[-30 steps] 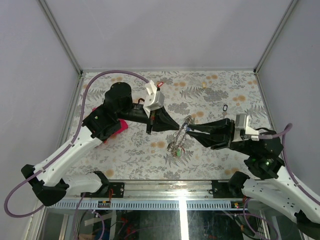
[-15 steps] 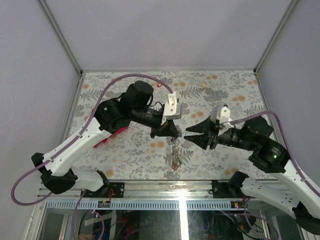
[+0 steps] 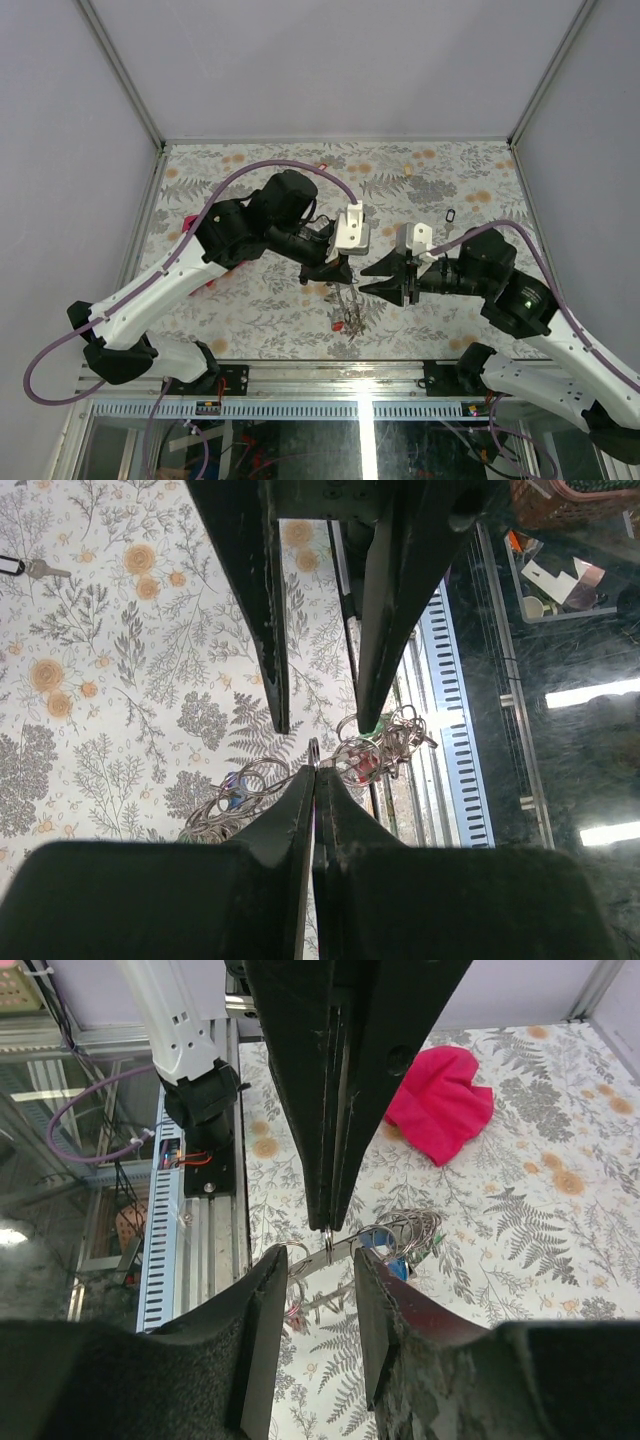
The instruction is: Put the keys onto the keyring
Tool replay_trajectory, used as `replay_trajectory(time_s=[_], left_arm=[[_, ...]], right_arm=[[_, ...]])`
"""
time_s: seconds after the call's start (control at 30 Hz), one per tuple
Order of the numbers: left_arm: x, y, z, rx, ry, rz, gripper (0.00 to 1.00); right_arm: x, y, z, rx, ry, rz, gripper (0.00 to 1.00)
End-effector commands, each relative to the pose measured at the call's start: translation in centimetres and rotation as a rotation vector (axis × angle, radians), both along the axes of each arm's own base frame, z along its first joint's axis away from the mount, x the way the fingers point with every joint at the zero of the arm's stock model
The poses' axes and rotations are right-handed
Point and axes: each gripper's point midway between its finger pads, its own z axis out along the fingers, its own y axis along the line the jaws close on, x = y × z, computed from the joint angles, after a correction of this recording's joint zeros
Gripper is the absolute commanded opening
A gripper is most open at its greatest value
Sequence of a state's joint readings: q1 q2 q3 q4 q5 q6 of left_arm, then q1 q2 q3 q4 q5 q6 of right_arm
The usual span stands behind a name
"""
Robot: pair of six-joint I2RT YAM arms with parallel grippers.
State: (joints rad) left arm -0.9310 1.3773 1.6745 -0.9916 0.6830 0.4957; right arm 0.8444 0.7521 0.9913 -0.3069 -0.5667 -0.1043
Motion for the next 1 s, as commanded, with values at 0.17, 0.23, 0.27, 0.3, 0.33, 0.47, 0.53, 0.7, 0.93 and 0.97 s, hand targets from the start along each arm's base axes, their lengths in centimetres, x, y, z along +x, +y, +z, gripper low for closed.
replay_trajectory(time_s=[0.17, 0.23, 0.27, 0.3, 0.33, 0.47, 0.53, 0.7, 0.93, 0.97], left_arm=[[-0.2, -0.4, 1.8, -0.049, -0.052, -0.025, 0.00], [-0.3, -0.4, 1.8, -0.049, -0.052, -0.028, 0.00], [-0.4, -0.4, 1.8, -0.049, -0.051, -0.033, 0.00], [-0.4, -0.4, 1.9, -0.052, -0.052, -0.034, 0.00], [-0.5, -0.4, 1.8, -0.051, -0.050, -0.039, 0.00], [-0.8, -0.4, 1.8, -0.050, -0.048, -0.050, 0.00], [-0.8, -0.4, 1.8, -0.050, -0.048, -0.053, 0.00], [-0.8, -0.3, 1.8, -0.050, -0.053, -0.049, 0.00], [-0.2, -0.4, 2.5, -0.088, -0.081, -0.003, 0.23], [-0.1, -0.4, 2.6, -0.099, -0.082, 0.008, 0.28]], right_arm=[[-0.2, 1.4, 0.2, 0.022, -0.029, 0.077, 0.36], [-0.1, 1.5, 0.1, 0.022, -0.028, 0.077, 0.34], [-0.1, 1.6, 0.0, 0.021, -0.030, 0.079, 0.34], [-0.1, 1.6, 0.0, 0.020, -0.030, 0.079, 0.33], [0.0, 1.6, -0.1, 0.018, -0.030, 0.077, 0.32], [0.0, 1.7, -0.1, 0.022, -0.031, 0.078, 0.27], [0.1, 1.8, -0.2, 0.021, -0.025, 0.077, 0.23], [-0.1, 1.9, -0.6, 0.005, -0.012, 0.094, 0.04], [0.4, 1.2, -0.2, -0.018, 0.004, 0.038, 0.00], [0.4, 1.0, 0.0, -0.008, -0.007, 0.029, 0.00]])
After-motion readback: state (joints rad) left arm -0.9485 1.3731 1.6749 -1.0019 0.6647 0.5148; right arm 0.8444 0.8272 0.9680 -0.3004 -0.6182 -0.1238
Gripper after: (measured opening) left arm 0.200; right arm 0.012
